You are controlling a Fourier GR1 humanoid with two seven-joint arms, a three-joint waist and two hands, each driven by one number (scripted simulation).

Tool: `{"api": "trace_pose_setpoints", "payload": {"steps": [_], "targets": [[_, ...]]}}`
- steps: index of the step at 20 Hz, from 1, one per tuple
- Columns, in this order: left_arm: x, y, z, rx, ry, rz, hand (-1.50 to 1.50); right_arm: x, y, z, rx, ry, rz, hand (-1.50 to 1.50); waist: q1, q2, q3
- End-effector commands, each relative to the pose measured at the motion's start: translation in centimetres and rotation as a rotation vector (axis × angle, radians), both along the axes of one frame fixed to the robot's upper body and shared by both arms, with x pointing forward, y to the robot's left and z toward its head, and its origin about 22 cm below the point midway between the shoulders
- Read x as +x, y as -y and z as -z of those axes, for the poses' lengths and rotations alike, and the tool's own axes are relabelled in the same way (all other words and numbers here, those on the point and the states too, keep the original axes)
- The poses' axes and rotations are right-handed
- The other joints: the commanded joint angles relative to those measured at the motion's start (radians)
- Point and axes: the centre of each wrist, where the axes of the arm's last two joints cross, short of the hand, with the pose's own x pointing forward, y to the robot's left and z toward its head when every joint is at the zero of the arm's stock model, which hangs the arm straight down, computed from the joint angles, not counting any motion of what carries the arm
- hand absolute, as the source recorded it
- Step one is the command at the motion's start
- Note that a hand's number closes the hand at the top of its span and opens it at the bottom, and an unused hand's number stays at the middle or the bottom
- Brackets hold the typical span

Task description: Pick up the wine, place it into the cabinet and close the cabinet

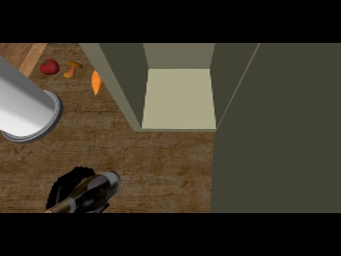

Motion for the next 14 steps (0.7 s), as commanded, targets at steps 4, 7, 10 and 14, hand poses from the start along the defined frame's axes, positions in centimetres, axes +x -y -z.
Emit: {"api": "trace_pose_setpoints", "payload": {"steps": [4, 7, 10, 14], "targets": [[-2.9, 2.2, -2.1, -0.118, 0.083, 0.081, 1.5, -0.8, -0.6, -0.7, 0.013, -0.007, 0.007, -1.5, 0.004, 0.004, -0.008], [-2.3, 4.3, -5.2, -0.132, 0.092, 0.111, 1.5, -0.3, 0.0, -0.3, 0.001, -0.004, 0.007, -1.5, 0.005, 0.004, -0.007], [-2.2, 6.0, -8.3, -0.144, 0.101, 0.098, 1.5, 0.4, -0.6, 0.3, -0.001, -0.003, -0.01, -1.5, 0.002, 0.006, -0.008], [-3.2, 6.0, -11.8, -0.146, 0.123, 0.109, 1.5, 1.7, -0.1, 0.4, -0.01, -0.016, 0.0, -1.5, 0.0, 0.008, -0.009]]}}
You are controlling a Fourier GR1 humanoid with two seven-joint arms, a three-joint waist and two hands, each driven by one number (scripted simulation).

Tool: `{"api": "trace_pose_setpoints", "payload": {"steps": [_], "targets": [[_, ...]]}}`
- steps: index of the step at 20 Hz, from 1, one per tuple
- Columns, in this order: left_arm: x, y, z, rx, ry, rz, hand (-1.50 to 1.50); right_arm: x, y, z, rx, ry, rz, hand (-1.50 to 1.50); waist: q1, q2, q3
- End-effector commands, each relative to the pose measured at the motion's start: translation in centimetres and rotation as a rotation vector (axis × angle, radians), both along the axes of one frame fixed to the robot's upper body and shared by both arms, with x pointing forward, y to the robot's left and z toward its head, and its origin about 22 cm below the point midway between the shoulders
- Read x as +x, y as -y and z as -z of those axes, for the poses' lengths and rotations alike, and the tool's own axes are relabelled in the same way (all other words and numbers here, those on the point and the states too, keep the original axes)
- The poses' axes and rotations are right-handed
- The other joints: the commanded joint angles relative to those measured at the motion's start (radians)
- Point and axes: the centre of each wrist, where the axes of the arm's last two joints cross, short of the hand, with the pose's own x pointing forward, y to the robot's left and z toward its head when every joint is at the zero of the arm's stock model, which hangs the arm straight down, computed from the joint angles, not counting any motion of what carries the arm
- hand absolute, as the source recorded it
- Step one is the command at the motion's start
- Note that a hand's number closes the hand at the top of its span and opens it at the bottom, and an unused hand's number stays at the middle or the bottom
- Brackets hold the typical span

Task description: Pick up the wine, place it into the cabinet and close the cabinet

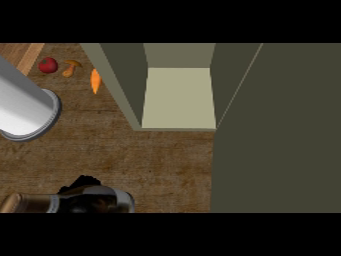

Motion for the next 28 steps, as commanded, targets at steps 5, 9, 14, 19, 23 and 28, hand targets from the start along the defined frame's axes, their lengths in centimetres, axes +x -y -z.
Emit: {"api": "trace_pose_setpoints", "payload": {"steps": [5, 9, 14, 19, 23, 28], "targets": [[1.5, 3.9, -7.6, -0.02, 0.043, 0.024, 1.5, -0.3, -1.2, 1.8, 0.005, -0.002, -0.011, -1.5, -0.008, 0.002, -0.001], [3.8, 4.7, -9.1, 0.004, 0.085, -0.017, 1.5, -0.4, -0.2, -0.1, 0.008, -0.007, -0.007, -1.5, -0.01, 0.002, -0.002], [8.0, 5.3, -11.9, -0.015, 0.039, 0.011, 1.5, -1.3, 0.8, 0.5, 0.022, -0.015, -0.01, -1.5, -0.017, 0.003, -0.001], [8.9, 8.6, -15.4, -0.006, 0.072, -0.02, 1.5, -0.8, 0.7, 0.5, 0.01, -0.006, -0.014, -1.5, -0.015, 0.002, -0.001], [12.2, 9.6, -14.6, 0.066, 0.098, -0.054, 1.5, -0.1, 0.5, 1.3, 0.024, -0.003, -0.013, -1.5, -0.015, 0.003, -0.001], [13.3, 12.5, -14.2, 0.149, 0.088, -0.059, 1.5, -1.2, 0.3, -0.5, 0.014, -0.009, -0.019, -1.5, -0.019, 0.003, -0.002]]}}
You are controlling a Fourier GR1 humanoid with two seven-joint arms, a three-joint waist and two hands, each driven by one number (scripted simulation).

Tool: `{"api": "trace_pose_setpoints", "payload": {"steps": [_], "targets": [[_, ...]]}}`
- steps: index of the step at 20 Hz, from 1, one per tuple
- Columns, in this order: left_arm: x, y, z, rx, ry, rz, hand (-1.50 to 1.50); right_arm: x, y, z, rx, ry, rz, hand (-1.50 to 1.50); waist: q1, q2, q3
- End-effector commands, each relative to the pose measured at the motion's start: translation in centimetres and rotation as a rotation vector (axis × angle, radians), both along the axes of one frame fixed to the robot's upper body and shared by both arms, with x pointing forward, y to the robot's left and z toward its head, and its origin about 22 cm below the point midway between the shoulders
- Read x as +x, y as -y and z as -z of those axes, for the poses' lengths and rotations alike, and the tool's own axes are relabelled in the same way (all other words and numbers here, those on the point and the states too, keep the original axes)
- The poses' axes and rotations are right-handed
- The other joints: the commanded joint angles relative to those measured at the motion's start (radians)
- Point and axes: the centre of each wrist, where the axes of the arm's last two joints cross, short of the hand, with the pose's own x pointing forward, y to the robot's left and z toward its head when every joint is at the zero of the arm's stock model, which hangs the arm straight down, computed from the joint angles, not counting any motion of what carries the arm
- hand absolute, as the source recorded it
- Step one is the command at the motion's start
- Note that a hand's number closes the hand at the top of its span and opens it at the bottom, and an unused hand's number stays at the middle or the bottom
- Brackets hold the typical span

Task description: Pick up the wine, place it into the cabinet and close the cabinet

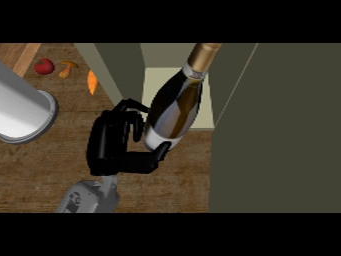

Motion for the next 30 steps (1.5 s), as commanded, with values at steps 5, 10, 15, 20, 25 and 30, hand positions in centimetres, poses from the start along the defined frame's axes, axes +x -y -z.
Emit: {"api": "trace_pose_setpoints", "payload": {"steps": [5, 10, 15, 20, 25, 30], "targets": [[3.2, 4.9, 0.8, 0.13, -0.02, -0.016, 1.5, 1.3, 0.1, 0.5, -0.01, -0.004, 0.003, -1.5, -0.006, 0.002, 0.0], [4.1, 3.1, 3.6, 0.105, -0.036, -0.033, 1.5, -1.2, 0.6, 1.0, -0.008, 0.002, -0.004, -1.5, -0.005, 0.001, 0.0], [3.4, 6.1, 3.2, 0.118, -0.086, -0.07, 1.5, -0.1, 0.6, -0.6, -0.013, 0.006, 0.007, -1.5, -0.004, 0.0, 0.0], [2.5, 4.9, 6.2, 0.113, -0.121, -0.078, 1.5, 0.2, 0.5, 1.3, -0.009, 0.011, 0.021, -1.5, 0.0, 0.0, 0.0], [4.0, 3.1, 9.8, 0.101, -0.173, -0.067, 1.5, 0.1, -0.6, 1.0, -0.012, 0.002, 0.004, -1.5, -0.004, 0.002, -0.001], [3.5, 3.4, 10.9, 0.075, -0.151, -0.106, 1.5, -1.6, -0.8, 0.0, -0.007, -0.003, -0.003, -1.5, -0.009, 0.002, -0.001]]}}
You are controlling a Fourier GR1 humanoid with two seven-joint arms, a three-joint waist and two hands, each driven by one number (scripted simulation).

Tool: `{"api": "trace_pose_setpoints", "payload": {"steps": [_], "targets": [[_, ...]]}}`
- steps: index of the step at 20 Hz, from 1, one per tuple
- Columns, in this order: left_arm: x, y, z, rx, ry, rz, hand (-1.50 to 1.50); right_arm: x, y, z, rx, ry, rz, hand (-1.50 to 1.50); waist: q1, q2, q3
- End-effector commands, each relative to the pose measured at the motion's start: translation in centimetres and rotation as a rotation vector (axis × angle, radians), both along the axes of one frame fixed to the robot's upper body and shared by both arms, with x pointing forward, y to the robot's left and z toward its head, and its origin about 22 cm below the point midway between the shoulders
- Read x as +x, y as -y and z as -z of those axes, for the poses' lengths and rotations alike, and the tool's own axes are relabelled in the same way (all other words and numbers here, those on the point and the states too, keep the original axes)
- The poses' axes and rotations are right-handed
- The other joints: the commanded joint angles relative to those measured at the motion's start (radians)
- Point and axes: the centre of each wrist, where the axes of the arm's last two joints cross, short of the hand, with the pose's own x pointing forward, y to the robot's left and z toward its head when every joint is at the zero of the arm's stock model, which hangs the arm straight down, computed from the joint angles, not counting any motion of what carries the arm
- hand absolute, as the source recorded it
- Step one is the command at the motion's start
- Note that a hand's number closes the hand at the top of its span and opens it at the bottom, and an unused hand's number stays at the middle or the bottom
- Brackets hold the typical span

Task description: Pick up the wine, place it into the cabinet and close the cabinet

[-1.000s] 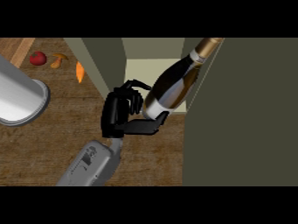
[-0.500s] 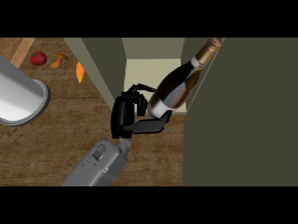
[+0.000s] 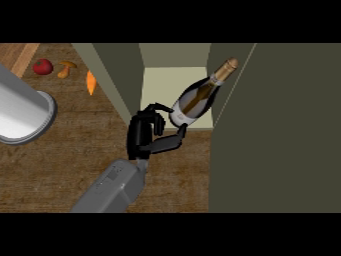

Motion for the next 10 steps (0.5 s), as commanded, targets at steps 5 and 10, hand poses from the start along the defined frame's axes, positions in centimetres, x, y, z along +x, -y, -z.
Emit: {"api": "trace_pose_setpoints", "payload": {"steps": [5, 10], "targets": [[2.3, -0.3, 0.4, -0.117, -0.026, 0.009, 1.5, 1.5, -0.5, 0.1, 0.022, 0.005, -0.001, -1.5, -0.007, 0.002, 0.0], [2.3, -0.8, 1.9, -0.099, -0.019, 0.016, 1.5, 2.1, 0.8, 0.3, 0.021, 0.001, 0.004, -1.5, -0.005, 0.002, 0.0]]}}
